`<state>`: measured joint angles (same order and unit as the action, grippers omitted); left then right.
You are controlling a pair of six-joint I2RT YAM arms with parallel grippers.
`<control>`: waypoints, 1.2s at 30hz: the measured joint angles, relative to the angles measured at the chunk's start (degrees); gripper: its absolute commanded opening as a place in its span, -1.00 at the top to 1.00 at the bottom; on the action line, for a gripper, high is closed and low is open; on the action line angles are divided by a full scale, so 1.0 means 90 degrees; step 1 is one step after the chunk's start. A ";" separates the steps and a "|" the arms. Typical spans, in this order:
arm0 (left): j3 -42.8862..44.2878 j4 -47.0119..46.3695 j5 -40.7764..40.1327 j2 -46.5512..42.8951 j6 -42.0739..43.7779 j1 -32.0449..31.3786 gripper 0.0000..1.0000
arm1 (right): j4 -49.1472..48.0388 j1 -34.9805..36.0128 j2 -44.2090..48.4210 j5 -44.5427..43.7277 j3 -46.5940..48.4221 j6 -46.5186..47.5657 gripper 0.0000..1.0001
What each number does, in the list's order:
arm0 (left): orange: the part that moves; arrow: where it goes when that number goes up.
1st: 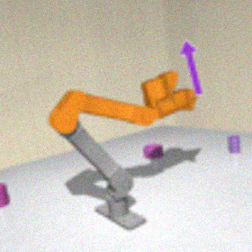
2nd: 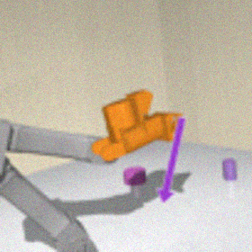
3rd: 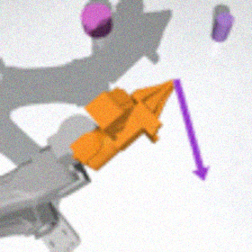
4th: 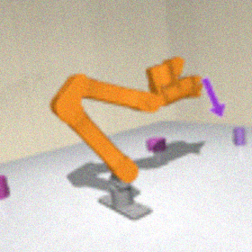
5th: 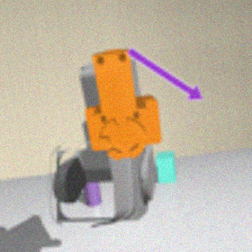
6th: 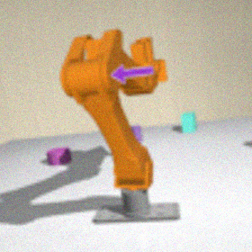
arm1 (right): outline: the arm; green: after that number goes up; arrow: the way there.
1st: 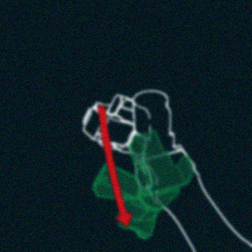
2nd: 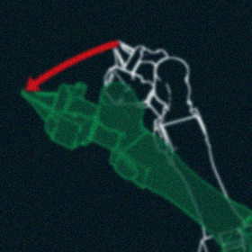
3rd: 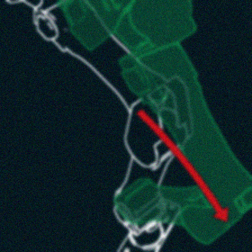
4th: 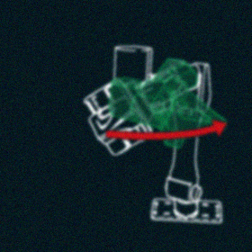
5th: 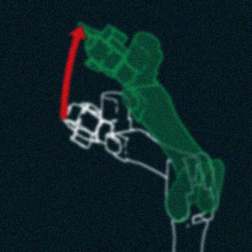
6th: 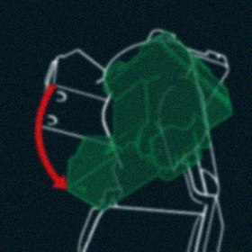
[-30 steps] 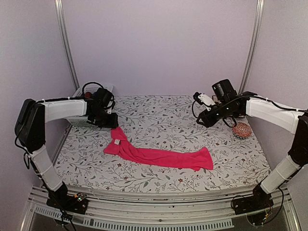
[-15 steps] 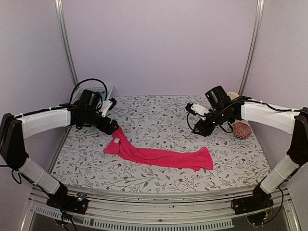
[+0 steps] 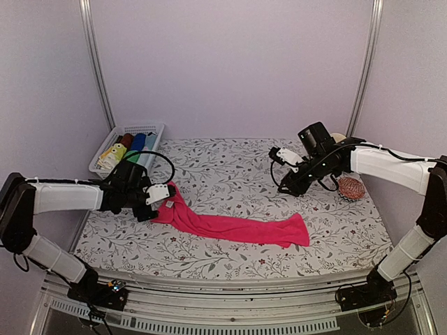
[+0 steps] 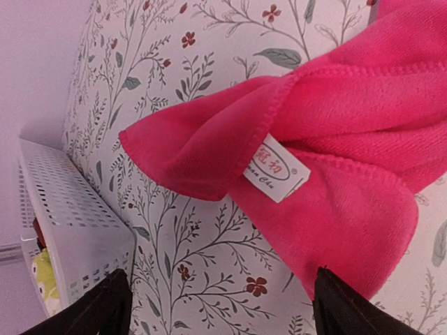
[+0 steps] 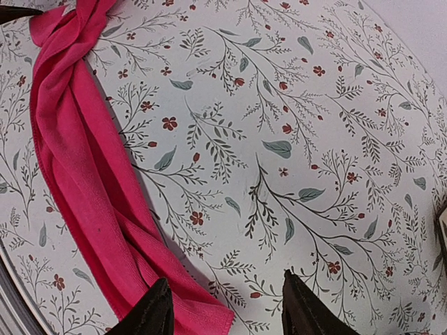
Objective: Roll the towels
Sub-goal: Flatten out the towel at the center of the board.
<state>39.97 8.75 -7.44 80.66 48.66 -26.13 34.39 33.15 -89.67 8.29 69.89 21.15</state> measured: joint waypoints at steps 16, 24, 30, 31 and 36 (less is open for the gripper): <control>-0.0787 -0.3570 -0.0070 0.0923 0.1926 0.0277 -0.70 | -0.0007 0.0000 0.0000 0.0117 0.0002 -0.0092 -0.07; -0.0787 -0.3959 0.0279 0.1217 0.1931 0.0282 -0.65 | -0.0005 0.0000 0.0000 0.0112 0.0002 -0.0102 -0.08; -0.0784 -0.4104 0.0274 0.1600 0.1974 0.0282 -0.61 | 0.0017 0.0000 -0.0002 0.0114 0.0107 -0.0114 -0.08; -0.0784 -0.4141 0.0260 0.1630 0.1979 0.0282 -0.61 | 0.0010 0.0000 -0.0002 0.0114 0.0131 -0.0117 -0.08; -0.0855 -0.4840 0.0044 0.1768 0.2072 0.0279 -0.50 | 0.0010 0.0000 -0.0010 0.0117 0.0204 -0.0175 -0.08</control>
<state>32.27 -34.81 -7.05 96.57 67.31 -23.62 34.48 33.15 -89.76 9.34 71.72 19.57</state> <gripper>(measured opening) 0.783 0.540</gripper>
